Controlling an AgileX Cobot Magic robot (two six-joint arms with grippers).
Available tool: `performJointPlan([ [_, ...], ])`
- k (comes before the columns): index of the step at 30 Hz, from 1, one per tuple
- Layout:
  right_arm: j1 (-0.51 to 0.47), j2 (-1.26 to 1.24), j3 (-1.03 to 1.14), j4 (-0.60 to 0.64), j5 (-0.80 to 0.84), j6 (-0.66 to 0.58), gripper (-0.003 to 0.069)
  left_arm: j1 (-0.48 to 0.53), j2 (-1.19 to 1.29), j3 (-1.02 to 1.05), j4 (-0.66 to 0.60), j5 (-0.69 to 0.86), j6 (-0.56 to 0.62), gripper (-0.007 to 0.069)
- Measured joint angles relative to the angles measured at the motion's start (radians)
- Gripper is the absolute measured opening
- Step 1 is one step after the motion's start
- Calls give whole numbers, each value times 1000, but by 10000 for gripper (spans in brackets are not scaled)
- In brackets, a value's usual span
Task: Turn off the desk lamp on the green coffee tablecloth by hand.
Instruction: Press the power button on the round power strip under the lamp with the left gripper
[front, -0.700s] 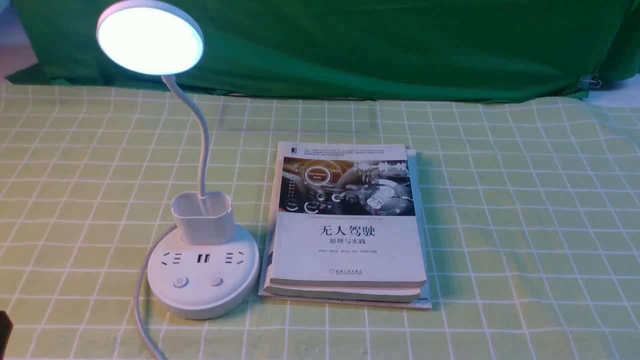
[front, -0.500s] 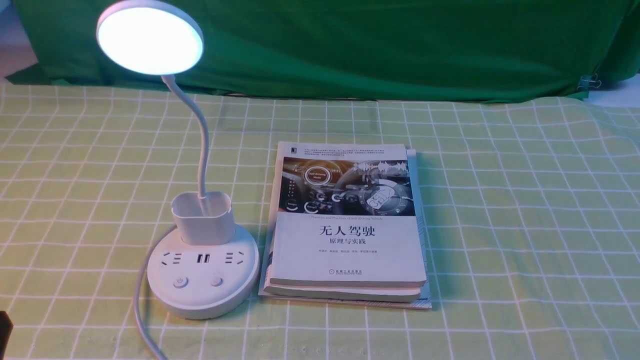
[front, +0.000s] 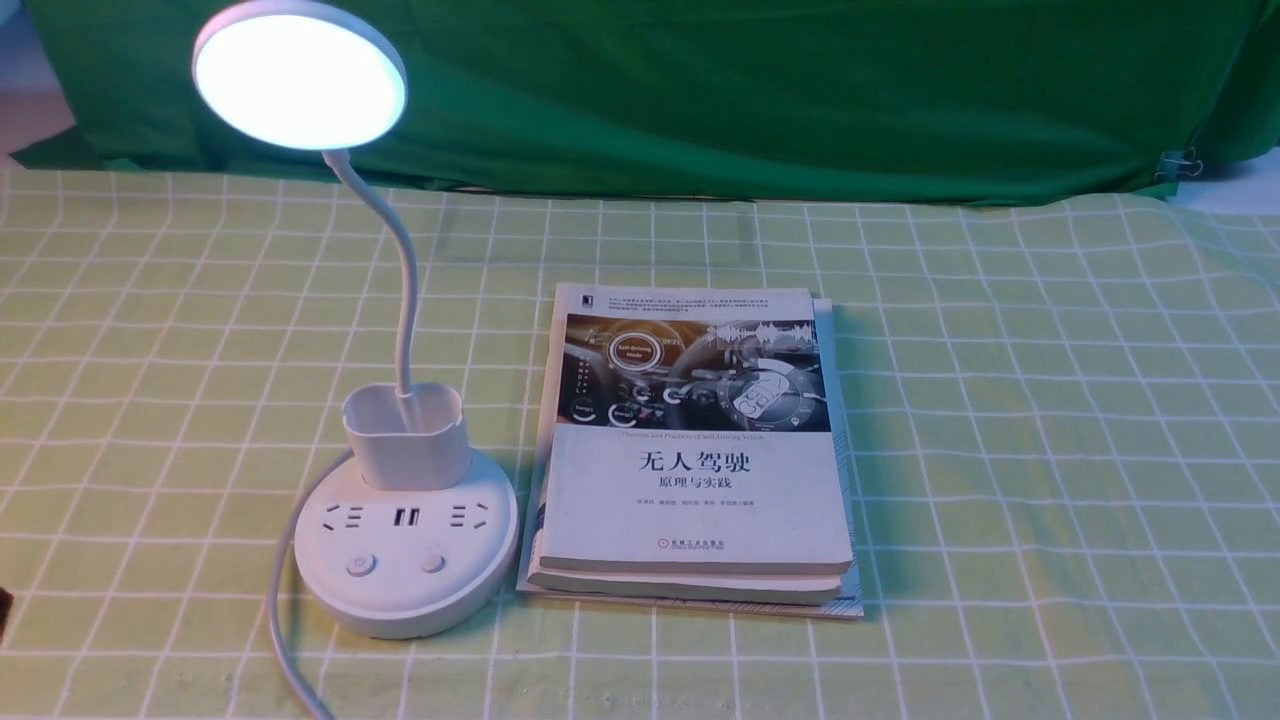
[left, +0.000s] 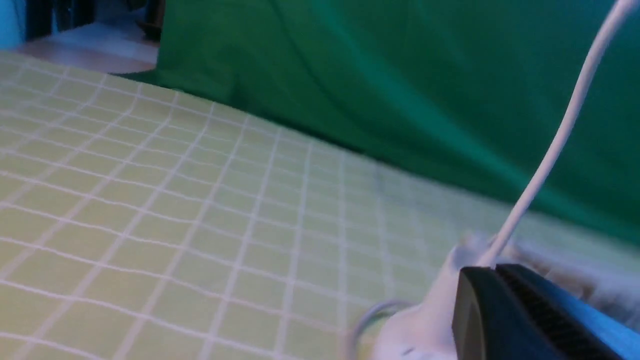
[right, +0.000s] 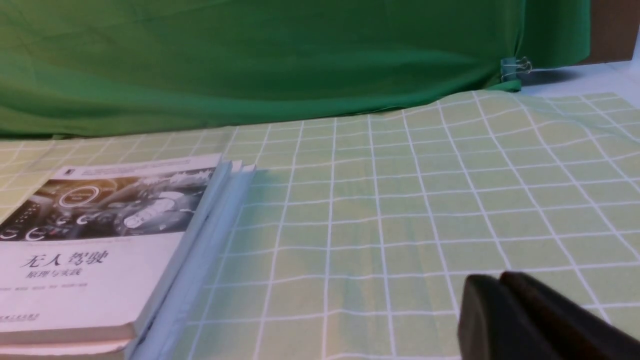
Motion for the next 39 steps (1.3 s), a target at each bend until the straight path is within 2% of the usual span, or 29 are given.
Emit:
performJointPlan([
  [3, 0, 0, 0, 0, 0, 0, 29, 0, 0, 0, -102, -84, -75, 6],
  [7, 0, 0, 0, 0, 0, 0, 29, 0, 0, -6, -133, -115, -120, 6],
  [11, 0, 0, 0, 0, 0, 0, 29, 0, 67, -169, -97, 123, -101, 6],
  [12, 0, 0, 0, 0, 0, 0, 29, 0, 67, -182, -92, 123, -101, 6],
  [14, 0, 0, 0, 0, 0, 0, 29, 0, 211, -357, -29, 338, 1, 6],
  [15, 0, 0, 0, 0, 0, 0, 29, 0, 239, -370, -25, 374, 21, 6],
  [17, 0, 0, 0, 0, 0, 1, 29, 0, 443, -541, 1, 588, 167, 6],
  [19, 0, 0, 0, 0, 1, 0, 29, 0, 543, -599, 4, 668, 222, 6],
  [21, 0, 0, 0, 0, 0, 1, 29, -19, 754, -685, 7, 776, 271, 6],
  [24, 0, 0, 0, 0, 0, 0, 29, -115, 946, -752, 50, 791, 286, 6],
  [31, 0, 0, 0, 0, 0, 0, 29, -390, 1303, -877, 159, 806, 233, 6],
  [34, 0, 0, 0, 0, 0, 1, 29, -428, 1409, -925, 163, 805, 222, 6],
  [39, 0, 0, 0, 0, 0, 1, 29, -426, 1552, -981, 193, 782, 215, 6],
])
